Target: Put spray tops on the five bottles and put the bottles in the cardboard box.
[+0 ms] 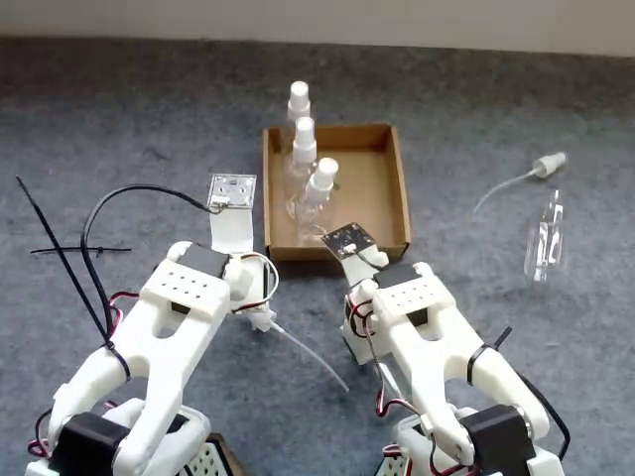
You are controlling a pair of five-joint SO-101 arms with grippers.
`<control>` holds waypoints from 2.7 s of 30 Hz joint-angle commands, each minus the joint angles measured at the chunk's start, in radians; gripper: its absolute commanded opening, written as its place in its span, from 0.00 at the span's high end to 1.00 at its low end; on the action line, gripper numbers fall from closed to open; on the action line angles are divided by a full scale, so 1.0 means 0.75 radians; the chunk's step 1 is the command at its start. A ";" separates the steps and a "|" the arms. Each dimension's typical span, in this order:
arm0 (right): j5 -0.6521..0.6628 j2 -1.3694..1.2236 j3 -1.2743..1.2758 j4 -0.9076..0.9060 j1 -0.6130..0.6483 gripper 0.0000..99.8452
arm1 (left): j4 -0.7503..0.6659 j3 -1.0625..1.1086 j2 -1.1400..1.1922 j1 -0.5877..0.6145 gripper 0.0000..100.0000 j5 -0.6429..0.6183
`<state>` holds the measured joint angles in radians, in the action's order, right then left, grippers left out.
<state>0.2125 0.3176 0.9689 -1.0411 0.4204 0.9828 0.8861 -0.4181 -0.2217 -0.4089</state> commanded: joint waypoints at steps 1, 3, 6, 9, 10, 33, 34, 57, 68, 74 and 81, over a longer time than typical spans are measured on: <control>-0.010 0.021 0.005 0.013 -0.011 0.87 | -0.004 -0.001 -0.032 -0.017 0.87 -0.010; -0.010 0.021 0.005 0.013 -0.011 0.87 | 0.027 -0.001 -0.030 -0.017 0.87 -0.010; -0.012 0.021 0.005 0.013 -0.011 0.87 | 0.041 -0.003 -0.030 -0.017 0.87 -0.010; -0.014 0.021 0.005 0.013 -0.011 0.87 | 0.047 -0.003 -0.030 -0.019 0.87 -0.010; -0.014 0.021 0.005 0.013 -0.011 0.87 | 0.072 -0.003 -0.030 -0.019 0.87 -0.010; -0.018 0.021 0.011 0.013 -0.011 0.87 | 0.125 0.030 -0.028 -0.042 0.67 -0.016; -0.018 0.021 0.011 0.013 -0.011 0.87 | 0.125 0.038 -0.028 -0.048 0.67 -0.016; -0.016 0.021 0.007 0.007 -0.011 0.87 | -0.086 0.161 -0.046 0.089 0.99 0.162; -0.010 0.021 0.003 0.007 -0.003 1.00 | -0.096 0.011 -0.034 0.451 1.00 0.516; -0.018 0.021 -0.081 0.005 -0.011 1.00 | -0.063 0.013 -0.034 0.508 0.88 1.037; -0.020 0.024 -0.103 0.015 -0.011 1.00 | 0.180 -0.183 -0.042 0.519 0.73 1.193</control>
<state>0.2094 0.3161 0.9459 -1.0411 0.4204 1.0012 0.8830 -0.4181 0.1573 0.4350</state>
